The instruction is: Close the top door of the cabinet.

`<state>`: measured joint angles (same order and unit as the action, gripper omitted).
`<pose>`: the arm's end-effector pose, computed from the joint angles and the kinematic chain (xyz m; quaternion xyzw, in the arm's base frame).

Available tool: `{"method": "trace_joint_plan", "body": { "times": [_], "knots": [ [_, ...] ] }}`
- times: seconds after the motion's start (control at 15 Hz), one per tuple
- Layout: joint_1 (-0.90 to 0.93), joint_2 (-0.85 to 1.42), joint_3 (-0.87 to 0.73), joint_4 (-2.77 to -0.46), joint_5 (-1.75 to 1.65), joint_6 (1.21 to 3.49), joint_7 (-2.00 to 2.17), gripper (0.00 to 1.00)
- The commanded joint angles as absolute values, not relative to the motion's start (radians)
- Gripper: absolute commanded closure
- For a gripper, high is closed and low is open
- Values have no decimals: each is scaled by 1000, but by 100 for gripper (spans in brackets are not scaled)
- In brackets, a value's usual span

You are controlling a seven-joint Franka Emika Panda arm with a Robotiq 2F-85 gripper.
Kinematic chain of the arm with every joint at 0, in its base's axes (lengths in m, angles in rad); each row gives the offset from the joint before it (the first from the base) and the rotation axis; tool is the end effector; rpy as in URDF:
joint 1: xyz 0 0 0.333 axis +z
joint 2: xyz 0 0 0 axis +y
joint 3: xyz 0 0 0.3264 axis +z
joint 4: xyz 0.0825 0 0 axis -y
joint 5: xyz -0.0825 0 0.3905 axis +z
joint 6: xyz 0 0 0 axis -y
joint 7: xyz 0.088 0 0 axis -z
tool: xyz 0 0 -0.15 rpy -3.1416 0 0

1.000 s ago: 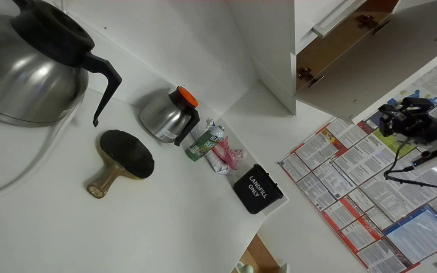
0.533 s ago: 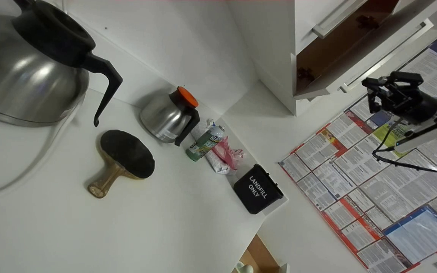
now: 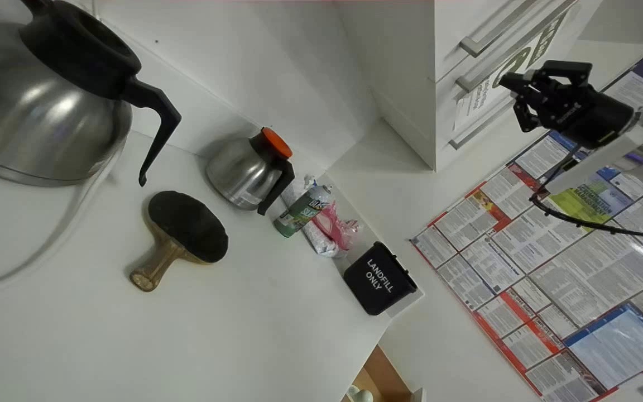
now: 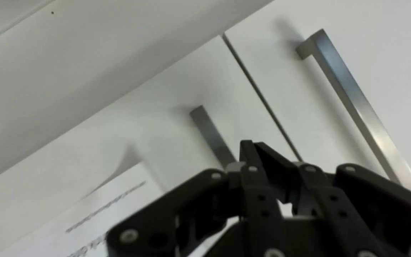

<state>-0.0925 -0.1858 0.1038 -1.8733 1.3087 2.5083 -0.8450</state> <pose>0.5896 0.0295 0.6798 -0.7926 -0.0275 -0.5022 0.3448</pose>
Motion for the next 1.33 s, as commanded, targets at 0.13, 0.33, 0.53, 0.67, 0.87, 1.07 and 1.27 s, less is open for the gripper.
{"method": "trace_joint_plan", "body": {
  "times": [0.13, 0.33, 0.53, 0.67, 0.87, 1.07, 1.27],
  "knots": [
    [20, -172, 195, -1923, 1398, 2798, -967, 99],
    [31, -233, 211, -2002, 1443, 2895, -990, 99],
    [-3, -348, 188, -2160, 1386, 2930, -922, 99],
    [-63, -426, 174, -2286, 1218, 2894, -793, 99],
    [-183, -536, 155, -2435, 943, 2798, -605, 99],
    [-235, -603, 82, -2490, 683, 2661, -473, 99],
    [-188, -649, -28, -2499, 442, 2580, -361, 99]
  ]
}}
